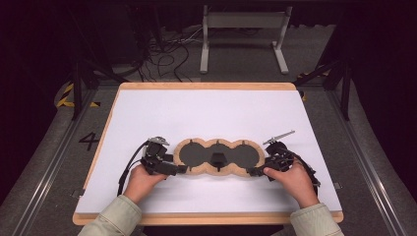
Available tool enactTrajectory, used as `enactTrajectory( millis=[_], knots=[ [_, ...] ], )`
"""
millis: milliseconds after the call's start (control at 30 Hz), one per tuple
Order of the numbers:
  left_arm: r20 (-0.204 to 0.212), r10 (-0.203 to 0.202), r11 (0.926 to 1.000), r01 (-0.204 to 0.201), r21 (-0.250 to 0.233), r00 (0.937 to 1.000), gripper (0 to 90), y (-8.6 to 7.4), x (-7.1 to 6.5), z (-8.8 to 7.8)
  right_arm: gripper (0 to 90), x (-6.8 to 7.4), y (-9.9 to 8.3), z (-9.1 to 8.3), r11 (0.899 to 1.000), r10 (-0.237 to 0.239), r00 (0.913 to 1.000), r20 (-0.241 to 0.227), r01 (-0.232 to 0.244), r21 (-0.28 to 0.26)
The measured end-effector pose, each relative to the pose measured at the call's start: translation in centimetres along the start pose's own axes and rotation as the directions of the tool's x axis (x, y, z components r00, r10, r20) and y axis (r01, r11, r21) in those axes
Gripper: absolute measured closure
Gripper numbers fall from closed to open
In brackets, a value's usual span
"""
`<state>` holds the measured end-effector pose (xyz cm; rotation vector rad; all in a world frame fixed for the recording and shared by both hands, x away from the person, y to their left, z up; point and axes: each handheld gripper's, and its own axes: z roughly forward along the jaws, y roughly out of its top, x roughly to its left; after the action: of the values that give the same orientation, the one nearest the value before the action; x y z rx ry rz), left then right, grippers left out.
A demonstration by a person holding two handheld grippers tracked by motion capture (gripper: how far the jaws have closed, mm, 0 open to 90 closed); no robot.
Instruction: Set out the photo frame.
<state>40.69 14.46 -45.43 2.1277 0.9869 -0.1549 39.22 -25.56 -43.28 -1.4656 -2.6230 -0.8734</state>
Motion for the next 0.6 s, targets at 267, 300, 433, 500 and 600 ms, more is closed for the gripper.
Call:
enactTrajectory(
  millis=[267, 300, 433, 500, 600],
  knots=[
    [-0.006, -0.011, 0.9999, 0.011, -0.009, 0.9999, 20.2, 0.1, 0.1, -0.1, 14.1, 0.2, 0.3, -0.1, 0.999, -0.003, 1.0, 0.007, 0.002, 0.039],
    [-0.016, -0.008, 0.9998, 0.007, -0.017, 0.9998, 20.4, 0.1, 0.1, -0.2, 15.2, 0.2, 0.3, -0.1, 0.999, 0.002, 1.0, 0.004, -0.002, 0.037],
    [-0.028, -0.001, 0.9994, 0.0, -0.035, 0.9996, 22.0, 0.2, 0.1, -0.6, 15.8, 0.2, 0.3, -0.2, 0.999, 0.006, 1.0, -0.007, -0.006, 0.038],
    [-0.027, -0.001, 0.9984, -0.001, -0.057, 0.9996, 23.2, 0.2, 0.2, -0.9, 15.8, 0.2, 0.3, -0.1, 0.999, 0.003, 1.0, -0.008, -0.003, 0.04],
    [-0.027, -0.002, 0.9971, 0.0, -0.076, 0.9996, 25.0, 0.2, 0.2, -1.2, 15.9, 0.3, 0.4, -0.1, 0.999, -0.001, 0.9999, -0.011, 0.002, 0.043]
  ],
)
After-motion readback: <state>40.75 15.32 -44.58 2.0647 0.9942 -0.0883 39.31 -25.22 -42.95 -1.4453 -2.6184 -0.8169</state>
